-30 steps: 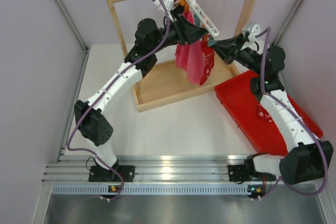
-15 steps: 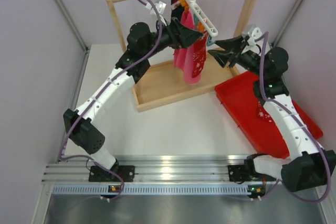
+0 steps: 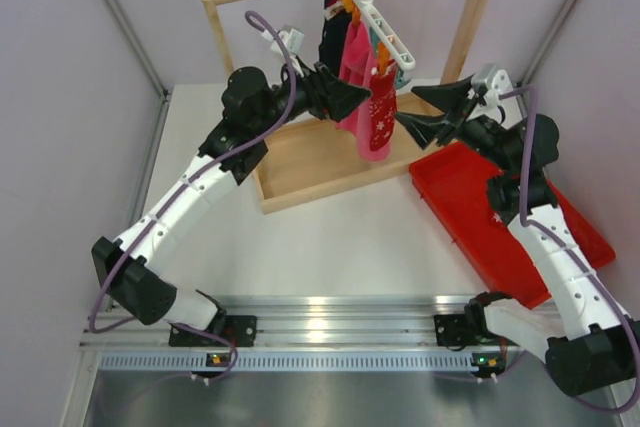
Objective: Clip the socks to the hanger
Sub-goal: Open the clamp at the hanger.
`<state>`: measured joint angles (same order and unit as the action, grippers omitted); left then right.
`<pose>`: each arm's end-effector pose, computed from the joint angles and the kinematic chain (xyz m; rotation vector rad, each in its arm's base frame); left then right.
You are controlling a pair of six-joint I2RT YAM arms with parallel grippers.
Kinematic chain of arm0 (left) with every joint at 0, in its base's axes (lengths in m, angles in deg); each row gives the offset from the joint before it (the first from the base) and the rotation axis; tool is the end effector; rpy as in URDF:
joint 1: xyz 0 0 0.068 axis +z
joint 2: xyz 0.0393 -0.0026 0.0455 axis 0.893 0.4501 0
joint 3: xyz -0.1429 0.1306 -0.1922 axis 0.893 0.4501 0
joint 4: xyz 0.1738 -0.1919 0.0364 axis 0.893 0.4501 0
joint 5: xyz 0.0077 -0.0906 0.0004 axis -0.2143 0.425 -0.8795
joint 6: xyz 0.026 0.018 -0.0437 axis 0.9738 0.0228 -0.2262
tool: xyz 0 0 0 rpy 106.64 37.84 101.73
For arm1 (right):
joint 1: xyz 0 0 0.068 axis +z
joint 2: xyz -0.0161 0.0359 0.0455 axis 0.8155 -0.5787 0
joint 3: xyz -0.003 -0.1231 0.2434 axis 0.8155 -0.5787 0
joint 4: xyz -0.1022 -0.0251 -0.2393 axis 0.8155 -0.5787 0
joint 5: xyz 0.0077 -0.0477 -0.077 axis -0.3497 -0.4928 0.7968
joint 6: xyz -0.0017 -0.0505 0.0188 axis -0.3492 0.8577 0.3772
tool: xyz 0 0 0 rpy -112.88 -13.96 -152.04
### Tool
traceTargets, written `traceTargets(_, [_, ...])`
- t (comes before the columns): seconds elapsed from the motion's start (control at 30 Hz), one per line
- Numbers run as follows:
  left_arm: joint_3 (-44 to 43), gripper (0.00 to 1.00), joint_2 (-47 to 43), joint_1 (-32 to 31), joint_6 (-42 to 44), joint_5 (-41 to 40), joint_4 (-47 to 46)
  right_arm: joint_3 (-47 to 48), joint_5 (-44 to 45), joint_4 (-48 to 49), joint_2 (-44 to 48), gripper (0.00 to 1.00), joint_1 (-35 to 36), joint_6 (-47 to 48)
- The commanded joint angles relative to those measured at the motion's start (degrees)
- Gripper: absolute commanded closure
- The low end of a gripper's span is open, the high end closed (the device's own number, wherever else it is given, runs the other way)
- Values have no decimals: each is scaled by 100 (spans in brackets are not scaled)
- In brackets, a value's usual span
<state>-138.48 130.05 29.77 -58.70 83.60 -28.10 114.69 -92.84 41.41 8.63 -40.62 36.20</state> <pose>0.2736 -0.1969 0.4634 0.3443 1.5213 -1.2112 0.2073 0.0761 0.4414 -0.7072 1.1210 0.7573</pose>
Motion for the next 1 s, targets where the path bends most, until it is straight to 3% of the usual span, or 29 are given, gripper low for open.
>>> traceTargets(0.0, [207,12,-422,-28,557,191,-337,-88,568,297,-19,37,302,-21])
traceTargets(0.13, [603,12,-677,-28,893,719,-1074,-246,1281,657,-159,40,636,67])
traceTargets(0.47, [542,15,-616,-71,1569,1159,-1111,-387,2143,1308,-353,54,1032,252])
traceTargets(0.67, [463,16,-564,-194,2027,1300,-1111,-431,2354,1607,-370,58,1076,322])
traceTargets(0.87, [86,18,-335,-308,2088,1344,-1111,-484,2196,1695,-336,73,1120,760])
traceTargets(0.97, [-107,20,-212,-466,2158,1301,-1129,-536,2135,1643,-257,86,1173,1103])
